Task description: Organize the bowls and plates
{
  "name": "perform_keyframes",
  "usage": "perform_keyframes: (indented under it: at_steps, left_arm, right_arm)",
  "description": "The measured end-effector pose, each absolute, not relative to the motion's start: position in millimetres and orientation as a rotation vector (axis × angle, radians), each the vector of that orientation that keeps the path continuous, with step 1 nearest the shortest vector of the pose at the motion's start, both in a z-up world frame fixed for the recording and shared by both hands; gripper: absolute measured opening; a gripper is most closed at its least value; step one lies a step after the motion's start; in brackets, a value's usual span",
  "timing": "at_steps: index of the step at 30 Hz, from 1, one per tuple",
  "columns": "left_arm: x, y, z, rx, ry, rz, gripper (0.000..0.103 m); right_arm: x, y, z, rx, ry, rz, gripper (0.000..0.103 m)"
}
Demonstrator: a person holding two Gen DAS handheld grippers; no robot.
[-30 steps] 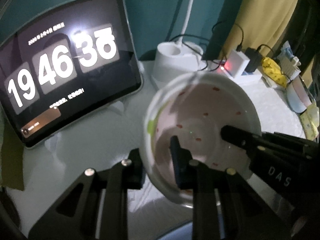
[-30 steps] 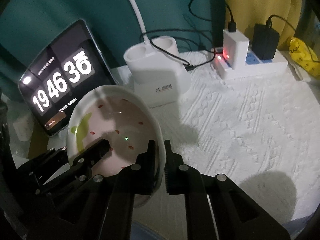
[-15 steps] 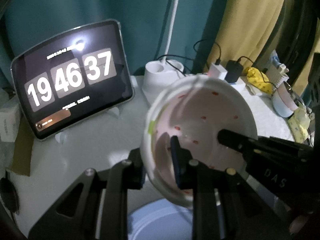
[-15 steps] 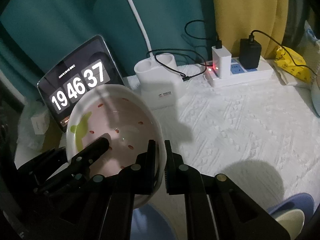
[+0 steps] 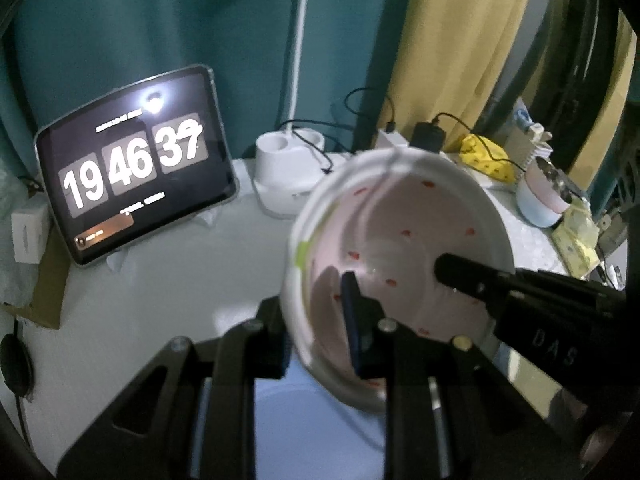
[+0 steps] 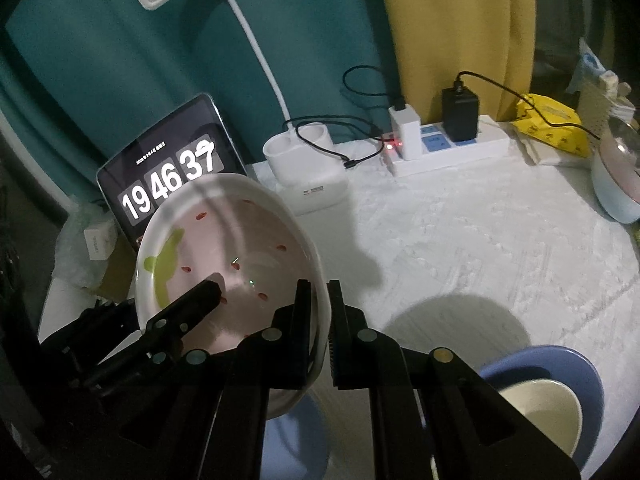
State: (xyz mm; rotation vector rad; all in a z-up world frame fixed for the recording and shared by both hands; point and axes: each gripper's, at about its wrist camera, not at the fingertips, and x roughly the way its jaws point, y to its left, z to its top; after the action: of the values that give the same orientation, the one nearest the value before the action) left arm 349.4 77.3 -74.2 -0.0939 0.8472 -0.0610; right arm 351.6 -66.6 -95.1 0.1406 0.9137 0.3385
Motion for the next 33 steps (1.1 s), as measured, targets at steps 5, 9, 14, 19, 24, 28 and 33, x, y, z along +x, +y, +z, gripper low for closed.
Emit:
perform_keyframes:
  at_steps: [5, 9, 14, 19, 24, 28, 33]
  left_arm:
    - [339, 60, -68, -0.075, 0.836, -0.065, 0.022]
    - [332, 47, -64, -0.067, 0.83, -0.072, 0.022]
    - [324, 32, -59, -0.062, 0.823, -0.086, 0.022]
    - [317, 15, -55, -0.056, 0.816, -0.099, 0.022]
    - [311, -4, -51, -0.048, 0.813, -0.117, 0.022]
    - [308, -21, -51, -0.039, 0.816, -0.135, 0.022]
    - [305, -39, -55, -0.04, 0.825, -0.152, 0.022]
  right_arm:
    - [339, -82, -89, 0.153, 0.898, 0.338, 0.008]
    - [331, -94, -85, 0.161, 0.89, 0.336, 0.008]
    - [322, -111, -78, 0.176, 0.872, 0.333, 0.008]
    - [312, -128, -74, 0.185, 0.855, 0.326, 0.008]
    - [304, -148, -71, 0.202, 0.847, 0.317, 0.008]
    - [299, -164, -71, 0.214, 0.845, 0.307, 0.008]
    - [292, -182, -73, 0.217, 0.842, 0.289, 0.008]
